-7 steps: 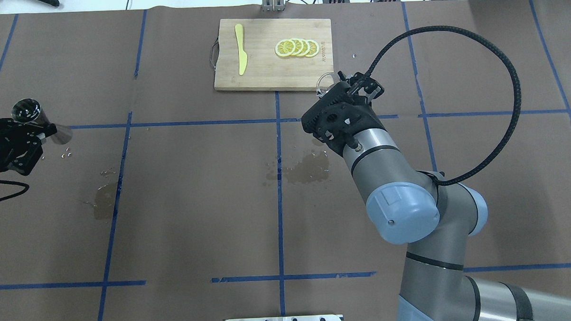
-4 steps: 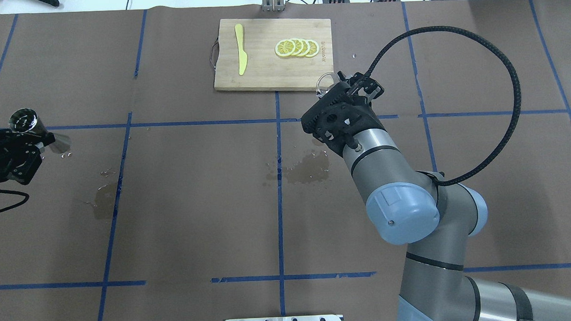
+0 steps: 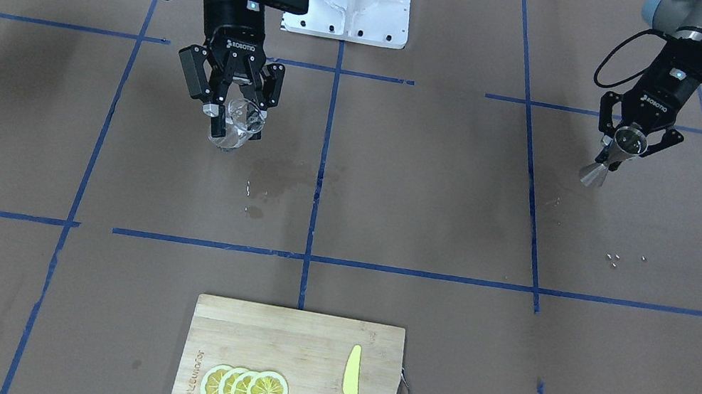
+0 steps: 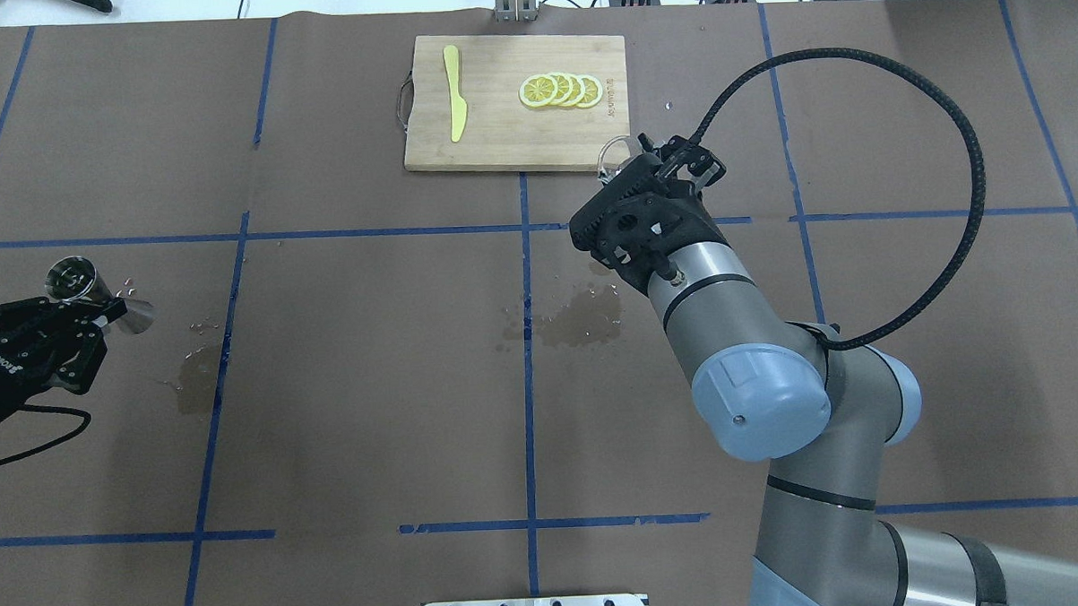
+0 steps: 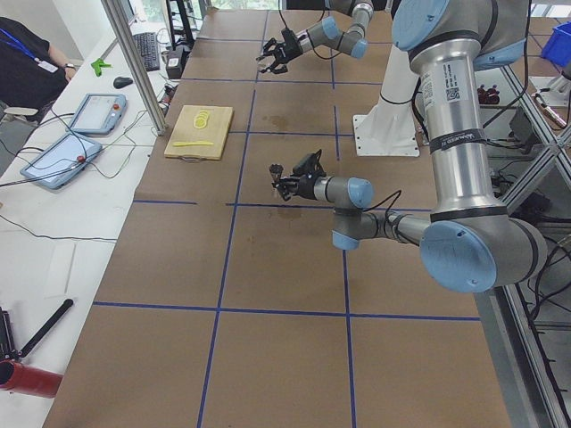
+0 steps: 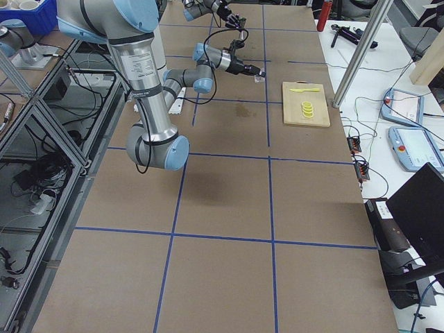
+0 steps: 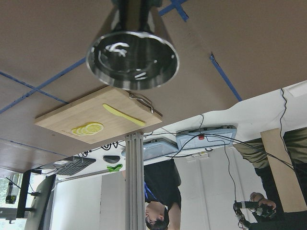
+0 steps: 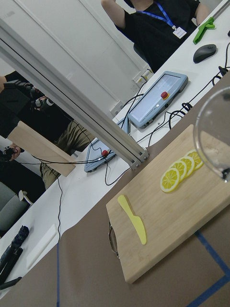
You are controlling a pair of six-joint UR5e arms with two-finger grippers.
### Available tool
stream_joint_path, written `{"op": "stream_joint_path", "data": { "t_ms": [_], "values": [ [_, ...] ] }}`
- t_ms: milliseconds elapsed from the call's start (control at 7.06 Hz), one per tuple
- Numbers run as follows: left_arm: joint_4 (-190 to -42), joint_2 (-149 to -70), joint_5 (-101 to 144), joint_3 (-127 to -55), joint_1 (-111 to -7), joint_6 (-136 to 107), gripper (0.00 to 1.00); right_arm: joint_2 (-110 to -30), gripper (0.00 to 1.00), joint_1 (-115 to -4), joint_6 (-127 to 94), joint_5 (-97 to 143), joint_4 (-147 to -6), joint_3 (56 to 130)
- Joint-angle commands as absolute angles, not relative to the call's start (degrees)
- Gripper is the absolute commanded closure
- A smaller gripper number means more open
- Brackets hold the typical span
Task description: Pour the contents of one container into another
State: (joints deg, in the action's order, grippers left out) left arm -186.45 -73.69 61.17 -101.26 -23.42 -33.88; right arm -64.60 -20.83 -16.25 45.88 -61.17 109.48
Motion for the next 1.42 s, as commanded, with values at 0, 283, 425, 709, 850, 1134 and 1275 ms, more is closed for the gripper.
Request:
{"op": "stream_joint_path", "data": {
  "t_ms": [0, 283, 425, 709, 850, 1134, 1275],
  "values": [
    [-186.15, -73.48, 52.34, -100.2, -18.65, -36.99, 1.0, -64.6, 1.0, -20.83, -16.26, 45.97, -61.17, 109.51],
    [-185.98, -73.48, 46.43, -98.45, -15.57, -39.44, 1.0, -64.6, 1.0, -20.74, -16.26, 45.88, -61.17, 109.51],
    [-185.89, -73.48, 44.32, -98.09, -13.29, -41.9, 1.0, -64.6, 1.0, -20.74, -16.26, 45.88, -61.17, 109.51],
    [-185.89, -73.56, 41.15, -96.07, -9.95, -44.2, 1.0, -64.6, 1.0, -20.74, -16.17, 45.97, -61.17, 109.51],
    [-185.71, -73.74, 40.7, -95.98, -8.89, -44.3, 1.0, -64.6, 1.0, -20.74, -16.26, 45.97, -61.17, 109.51],
    [-185.27, -75.31, 38.68, -94.41, -6.86, -44.47, 1.0, -64.6, 1.0, -20.74, -16.26, 45.97, -61.17, 109.6],
    [-185.27, -76.28, 38.58, -93.44, -6.68, -44.47, 1.0, -64.6, 1.0, -20.74, -16.26, 45.88, -61.17, 109.6]
  ]
}}
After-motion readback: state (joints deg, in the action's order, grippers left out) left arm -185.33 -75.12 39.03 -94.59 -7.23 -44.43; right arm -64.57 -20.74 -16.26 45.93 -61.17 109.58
